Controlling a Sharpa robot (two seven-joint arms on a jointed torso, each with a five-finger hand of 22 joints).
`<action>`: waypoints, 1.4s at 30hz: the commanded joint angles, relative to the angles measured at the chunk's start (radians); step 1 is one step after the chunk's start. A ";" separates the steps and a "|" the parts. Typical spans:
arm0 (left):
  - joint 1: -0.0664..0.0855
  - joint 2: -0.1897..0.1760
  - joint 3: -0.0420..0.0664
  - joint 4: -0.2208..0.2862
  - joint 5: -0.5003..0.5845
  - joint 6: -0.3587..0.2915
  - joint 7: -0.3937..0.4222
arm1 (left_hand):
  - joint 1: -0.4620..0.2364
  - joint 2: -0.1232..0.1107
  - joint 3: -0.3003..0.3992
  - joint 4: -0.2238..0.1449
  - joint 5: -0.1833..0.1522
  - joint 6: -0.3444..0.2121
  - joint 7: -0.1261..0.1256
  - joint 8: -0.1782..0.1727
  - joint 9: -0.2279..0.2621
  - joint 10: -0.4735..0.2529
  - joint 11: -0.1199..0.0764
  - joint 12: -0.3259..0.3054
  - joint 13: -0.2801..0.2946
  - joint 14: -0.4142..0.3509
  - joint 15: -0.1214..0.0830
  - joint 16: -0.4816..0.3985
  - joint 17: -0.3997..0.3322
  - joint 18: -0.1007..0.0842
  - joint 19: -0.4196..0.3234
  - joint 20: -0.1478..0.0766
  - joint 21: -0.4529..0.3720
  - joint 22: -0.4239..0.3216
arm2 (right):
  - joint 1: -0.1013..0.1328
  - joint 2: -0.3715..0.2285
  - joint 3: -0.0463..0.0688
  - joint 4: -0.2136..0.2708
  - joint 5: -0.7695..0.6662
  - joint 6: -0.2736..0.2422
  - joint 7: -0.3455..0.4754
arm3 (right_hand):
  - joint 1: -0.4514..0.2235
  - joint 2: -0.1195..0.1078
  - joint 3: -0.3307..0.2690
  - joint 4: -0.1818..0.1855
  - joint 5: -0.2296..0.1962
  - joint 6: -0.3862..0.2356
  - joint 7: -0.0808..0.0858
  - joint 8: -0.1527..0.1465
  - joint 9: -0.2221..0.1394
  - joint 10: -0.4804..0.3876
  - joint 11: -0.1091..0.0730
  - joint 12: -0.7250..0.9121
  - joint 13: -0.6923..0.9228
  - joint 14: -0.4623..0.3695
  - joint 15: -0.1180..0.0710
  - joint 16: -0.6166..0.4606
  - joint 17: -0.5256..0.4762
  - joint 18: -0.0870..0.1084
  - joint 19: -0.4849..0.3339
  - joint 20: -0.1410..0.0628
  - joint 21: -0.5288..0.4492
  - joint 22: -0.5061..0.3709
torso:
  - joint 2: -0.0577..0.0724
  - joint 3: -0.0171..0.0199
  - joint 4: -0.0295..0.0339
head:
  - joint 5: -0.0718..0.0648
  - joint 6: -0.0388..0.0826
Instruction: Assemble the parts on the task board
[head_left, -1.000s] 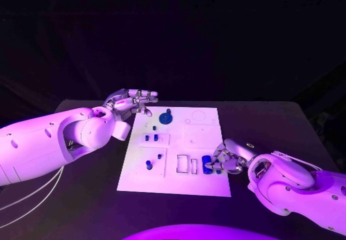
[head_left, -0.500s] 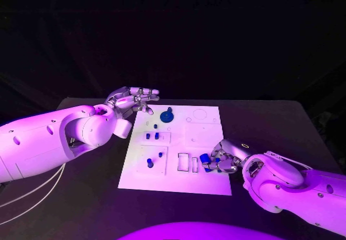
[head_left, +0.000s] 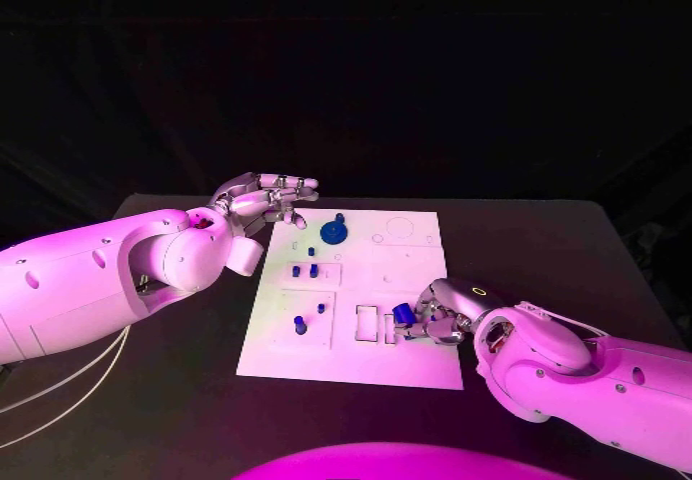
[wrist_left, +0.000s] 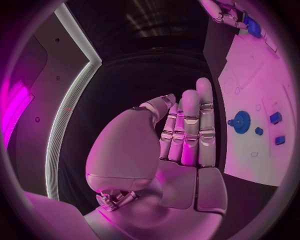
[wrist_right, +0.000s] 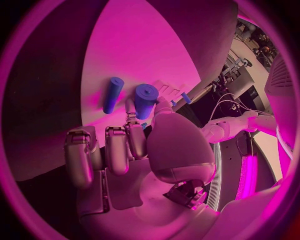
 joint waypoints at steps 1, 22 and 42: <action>0.001 0.001 0.001 0.003 0.004 0.021 0.000 | -0.006 0.002 -0.007 -0.001 0.001 -0.006 0.000 0.006 -0.001 -0.009 -0.001 0.007 -0.001 -0.004 0.000 0.003 -0.001 0.013 0.006 -0.001 -0.005 -0.001 | -0.011 0.005 -0.008 -0.009 -0.012 0.037 -0.016 | 0.007 0.007 -0.007 -0.003 0.010 -0.007 0.001 -0.003 0.006 -0.004 0.002 -0.003 0.046 0.074 -0.007 0.007 0.090 -0.007 0.106 -0.001 0.004 0.263 | 0.000 -0.0003 0.0002 | 0.000 0.000; 0.001 0.003 0.001 0.000 0.004 0.024 -0.001 | -0.007 0.002 -0.007 0.000 0.002 -0.006 -0.001 0.007 -0.001 -0.010 -0.001 0.007 -0.001 -0.004 0.000 0.004 -0.002 0.013 0.007 -0.001 -0.007 -0.003 | 0.010 -0.032 0.000 0.103 0.046 -0.166 0.000 | 0.088 0.051 0.019 -0.018 0.114 0.022 -0.016 0.018 0.063 0.017 -0.014 0.011 0.076 0.080 -0.019 0.022 0.121 -0.007 0.106 -0.011 0.004 0.263 | 0.000 0.0007 -0.0006 | -0.006 0.010; 0.001 0.003 0.000 0.005 0.004 0.028 -0.004 | -0.007 0.002 -0.007 0.000 0.002 -0.006 -0.001 0.007 -0.001 -0.010 -0.001 0.007 -0.001 -0.004 0.000 0.004 -0.002 0.013 0.007 -0.001 -0.007 -0.003 | 0.008 0.101 0.000 0.017 0.154 -0.033 -0.008 | -0.046 0.081 -0.038 0.004 0.141 0.046 -0.029 0.023 0.115 0.024 -0.025 -0.002 0.078 0.081 -0.029 0.024 0.126 -0.007 0.106 -0.020 0.004 0.263 | 0.002 0.0012 -0.0007 | -0.005 0.014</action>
